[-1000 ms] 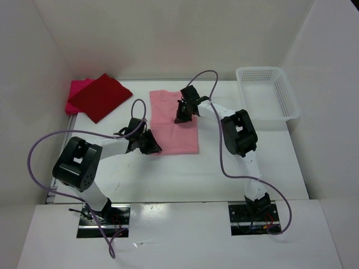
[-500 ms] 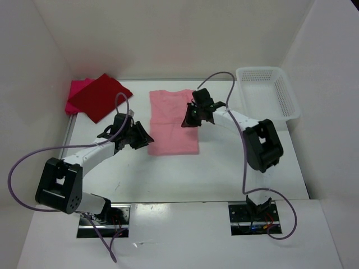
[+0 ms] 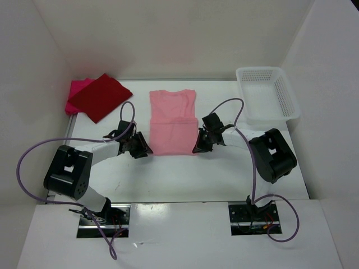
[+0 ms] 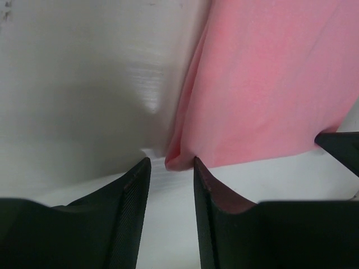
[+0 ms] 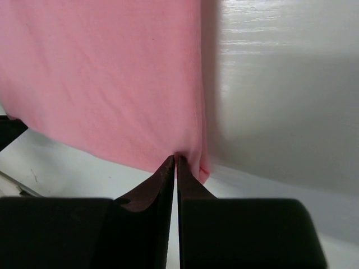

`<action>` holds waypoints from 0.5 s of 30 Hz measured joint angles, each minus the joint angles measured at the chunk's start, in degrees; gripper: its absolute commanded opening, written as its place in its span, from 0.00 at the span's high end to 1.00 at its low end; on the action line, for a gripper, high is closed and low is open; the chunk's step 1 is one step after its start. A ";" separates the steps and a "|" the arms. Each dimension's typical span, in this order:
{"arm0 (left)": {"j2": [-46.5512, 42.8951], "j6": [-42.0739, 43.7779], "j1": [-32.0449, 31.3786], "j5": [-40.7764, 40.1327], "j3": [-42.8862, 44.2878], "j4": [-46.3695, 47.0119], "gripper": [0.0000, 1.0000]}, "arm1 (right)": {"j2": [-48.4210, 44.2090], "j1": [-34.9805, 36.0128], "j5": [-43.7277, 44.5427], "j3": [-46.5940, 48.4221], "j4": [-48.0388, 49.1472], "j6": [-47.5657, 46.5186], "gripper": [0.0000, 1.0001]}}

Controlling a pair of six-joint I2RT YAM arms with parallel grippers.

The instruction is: Fold and stack the t-shirts

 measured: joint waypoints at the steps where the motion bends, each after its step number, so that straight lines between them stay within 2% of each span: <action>1: 0.39 0.09 0.00 -0.04 0.33 0.02 0.56 | 0.00 0.00 0.09 -0.35 0.42 0.15 0.91; 4: 0.81 0.85 0.00 -0.28 0.55 0.24 0.58 | -0.11 0.00 0.31 -1.77 1.99 1.11 0.84; 5: 0.81 0.92 0.00 -0.46 0.55 0.26 0.59 | -0.24 0.00 0.33 -1.84 2.25 1.22 0.77; 9: 0.81 1.05 0.00 -1.09 0.52 0.50 0.63 | -1.38 -0.07 0.57 -2.08 2.32 1.66 0.61; 15: 0.81 1.05 0.00 -1.51 0.26 1.09 0.65 | -5.22 -0.90 2.43 -2.56 1.44 1.84 0.55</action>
